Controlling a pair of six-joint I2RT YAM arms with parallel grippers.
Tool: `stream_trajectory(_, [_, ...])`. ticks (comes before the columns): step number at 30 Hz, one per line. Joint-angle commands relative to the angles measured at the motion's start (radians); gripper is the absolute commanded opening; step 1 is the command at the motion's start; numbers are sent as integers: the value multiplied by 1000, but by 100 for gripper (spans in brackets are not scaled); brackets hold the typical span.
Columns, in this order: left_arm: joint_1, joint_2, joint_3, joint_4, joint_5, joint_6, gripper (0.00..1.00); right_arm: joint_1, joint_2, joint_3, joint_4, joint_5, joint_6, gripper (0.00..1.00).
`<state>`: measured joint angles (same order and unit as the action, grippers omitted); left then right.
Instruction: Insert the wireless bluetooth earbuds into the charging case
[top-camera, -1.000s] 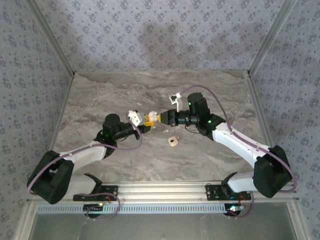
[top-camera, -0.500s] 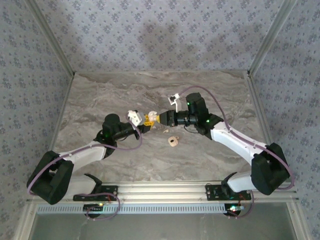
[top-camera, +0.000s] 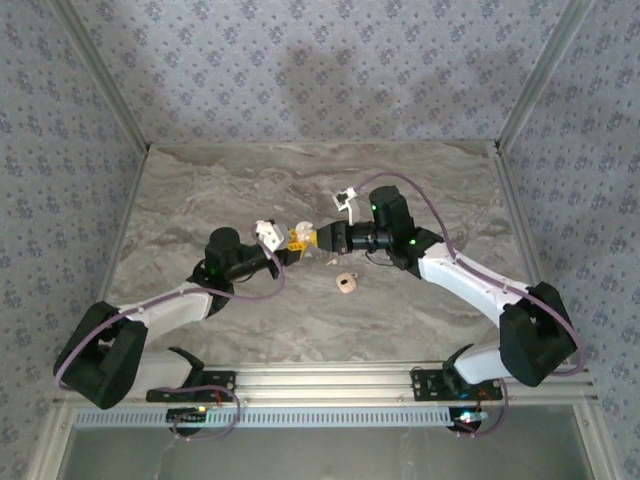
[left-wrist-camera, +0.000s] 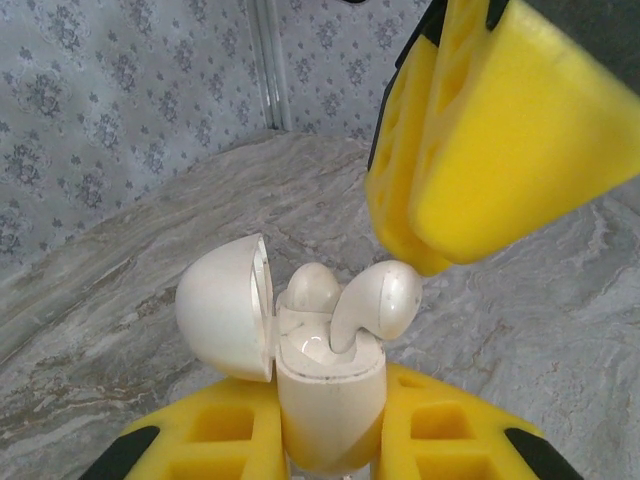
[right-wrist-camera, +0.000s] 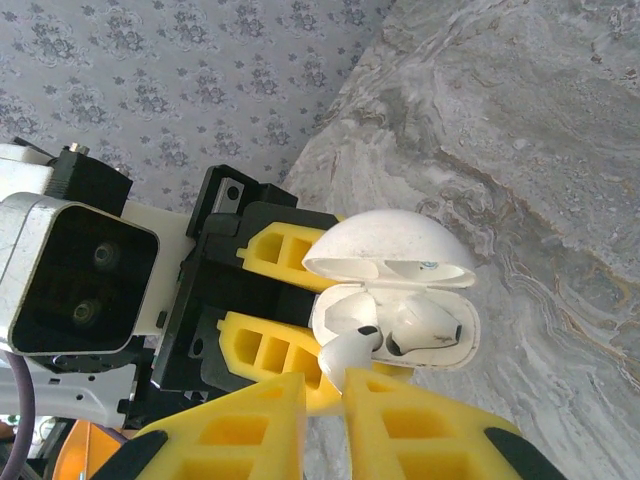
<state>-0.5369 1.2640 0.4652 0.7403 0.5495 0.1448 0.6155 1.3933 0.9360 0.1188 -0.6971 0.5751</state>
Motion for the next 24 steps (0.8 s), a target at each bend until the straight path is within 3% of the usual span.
stream_trajectory(1, [-6,-26,38,36,27,-9,14,13,16,27,15,-7,10,20])
stream_trajectory(24, [-5,-44,38,33,33,-13,14,27,41,55,-2,70,-1,21])
